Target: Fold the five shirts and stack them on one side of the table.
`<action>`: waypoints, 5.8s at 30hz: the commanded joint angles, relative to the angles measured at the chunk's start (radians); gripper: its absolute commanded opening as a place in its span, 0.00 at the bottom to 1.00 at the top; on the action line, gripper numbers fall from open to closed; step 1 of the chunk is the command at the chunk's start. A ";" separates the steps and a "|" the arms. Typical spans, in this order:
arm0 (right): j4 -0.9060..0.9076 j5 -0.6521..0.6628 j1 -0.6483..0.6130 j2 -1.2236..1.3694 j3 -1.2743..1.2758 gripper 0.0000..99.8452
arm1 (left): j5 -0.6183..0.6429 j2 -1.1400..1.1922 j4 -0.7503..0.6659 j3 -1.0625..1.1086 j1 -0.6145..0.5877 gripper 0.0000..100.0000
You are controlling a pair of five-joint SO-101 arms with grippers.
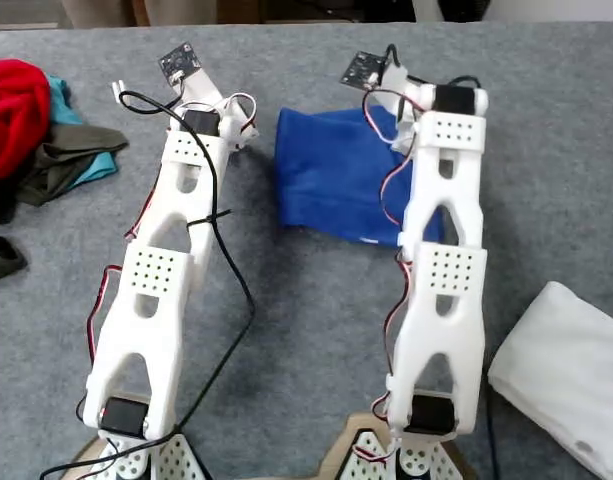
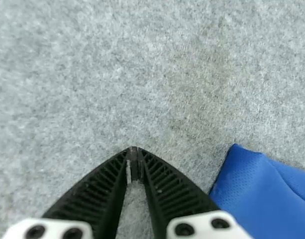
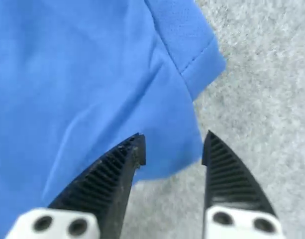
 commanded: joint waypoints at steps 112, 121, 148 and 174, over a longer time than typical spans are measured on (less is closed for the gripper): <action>-0.110 -0.595 0.202 -0.427 0.799 0.01 | -0.140 0.044 -0.301 -0.026 0.115 0.04; -0.052 -0.574 0.205 -0.369 0.705 0.01 | -0.275 0.044 -0.321 0.000 0.104 0.02; -0.272 -0.572 0.050 -0.278 0.292 0.01 | -0.436 -0.177 0.522 -0.405 0.157 0.02; -0.158 -0.572 -0.042 -0.022 -0.093 0.01 | -0.305 -0.160 0.666 -0.230 0.226 0.02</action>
